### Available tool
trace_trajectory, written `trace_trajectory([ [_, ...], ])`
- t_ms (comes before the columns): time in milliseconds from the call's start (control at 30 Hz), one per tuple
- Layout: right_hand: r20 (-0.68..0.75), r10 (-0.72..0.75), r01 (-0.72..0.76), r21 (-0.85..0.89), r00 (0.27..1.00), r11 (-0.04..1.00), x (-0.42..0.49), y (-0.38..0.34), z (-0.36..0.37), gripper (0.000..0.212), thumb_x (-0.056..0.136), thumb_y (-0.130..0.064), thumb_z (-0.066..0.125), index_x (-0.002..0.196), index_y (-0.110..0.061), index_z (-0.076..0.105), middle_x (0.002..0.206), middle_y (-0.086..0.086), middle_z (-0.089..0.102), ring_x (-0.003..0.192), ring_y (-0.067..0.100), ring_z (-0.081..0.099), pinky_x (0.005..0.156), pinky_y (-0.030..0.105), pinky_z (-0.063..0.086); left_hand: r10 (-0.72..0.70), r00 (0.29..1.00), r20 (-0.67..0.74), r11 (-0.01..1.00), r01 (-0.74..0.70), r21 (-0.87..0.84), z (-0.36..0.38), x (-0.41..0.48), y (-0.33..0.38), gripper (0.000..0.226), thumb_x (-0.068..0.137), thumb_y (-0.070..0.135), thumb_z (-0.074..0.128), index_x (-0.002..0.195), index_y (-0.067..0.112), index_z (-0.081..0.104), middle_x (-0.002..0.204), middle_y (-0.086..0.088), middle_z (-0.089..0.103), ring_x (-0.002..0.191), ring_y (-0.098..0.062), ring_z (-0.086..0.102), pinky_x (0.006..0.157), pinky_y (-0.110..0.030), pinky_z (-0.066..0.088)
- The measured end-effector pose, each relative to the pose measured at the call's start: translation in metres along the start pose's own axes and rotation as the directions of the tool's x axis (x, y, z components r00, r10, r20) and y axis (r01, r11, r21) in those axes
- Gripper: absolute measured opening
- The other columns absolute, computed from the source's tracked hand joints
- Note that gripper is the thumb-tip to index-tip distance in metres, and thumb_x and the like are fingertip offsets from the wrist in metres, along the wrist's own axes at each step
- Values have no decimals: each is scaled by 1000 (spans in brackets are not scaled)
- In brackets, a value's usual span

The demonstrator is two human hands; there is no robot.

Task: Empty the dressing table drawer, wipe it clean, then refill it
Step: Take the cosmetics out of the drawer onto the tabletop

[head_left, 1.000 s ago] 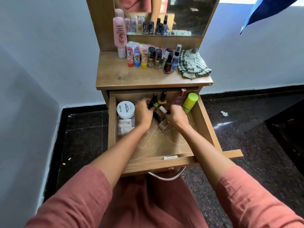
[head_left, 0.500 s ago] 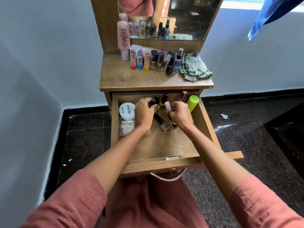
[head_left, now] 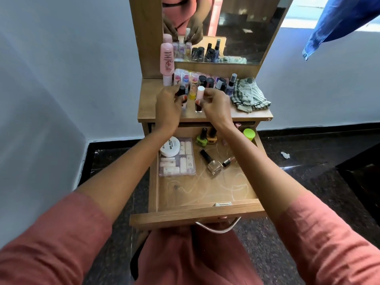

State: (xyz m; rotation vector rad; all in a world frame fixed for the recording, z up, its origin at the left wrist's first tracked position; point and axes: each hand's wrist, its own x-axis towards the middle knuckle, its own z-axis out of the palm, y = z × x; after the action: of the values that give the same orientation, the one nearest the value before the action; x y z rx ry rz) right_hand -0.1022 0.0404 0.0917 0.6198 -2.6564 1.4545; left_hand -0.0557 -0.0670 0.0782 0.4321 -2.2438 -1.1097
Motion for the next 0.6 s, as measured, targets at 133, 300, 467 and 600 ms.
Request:
trace_trajectory([
  [133, 4, -5, 5, -30, 1000, 1000, 22, -3, 22, 14, 84, 3, 55, 91, 2, 67, 88, 13, 66, 78, 13, 53, 50, 7, 36, -46, 999, 27, 999, 47, -6, 2, 23, -11, 29, 89, 3, 53, 117, 5, 62, 116, -13, 65, 107, -22, 61, 94, -29, 48],
  [300, -37, 3, -6, -91, 999, 996, 32, 1, 40, 17, 86, 3, 50, 93, 4, 66, 98, 17, 65, 89, 23, 58, 65, 31, 40, -62, 998, 32, 998, 61, 19, 9, 36, -22, 28, 89, 2, 52, 114, 6, 63, 113, -11, 66, 104, -20, 62, 86, -18, 44],
  [467, -82, -44, 36, -96, 996, 995, 35, 7, 46, 13, 84, 3, 52, 88, 1, 64, 86, 8, 57, 82, 15, 48, 60, 19, 26, -48, 999, 4, 999, 48, -19, 11, 38, -23, 28, 87, 2, 55, 113, 5, 64, 111, -11, 68, 101, -18, 63, 86, -19, 47],
  [600, -111, -60, 53, -64, 992, 997, 34, 10, 50, 15, 82, 2, 57, 93, 0, 67, 90, 14, 66, 86, 22, 60, 66, 22, 40, -76, 996, -36, 995, 74, -65, 12, 37, -24, 25, 84, -1, 58, 107, 2, 65, 99, -9, 68, 87, -11, 60, 69, -6, 45],
])
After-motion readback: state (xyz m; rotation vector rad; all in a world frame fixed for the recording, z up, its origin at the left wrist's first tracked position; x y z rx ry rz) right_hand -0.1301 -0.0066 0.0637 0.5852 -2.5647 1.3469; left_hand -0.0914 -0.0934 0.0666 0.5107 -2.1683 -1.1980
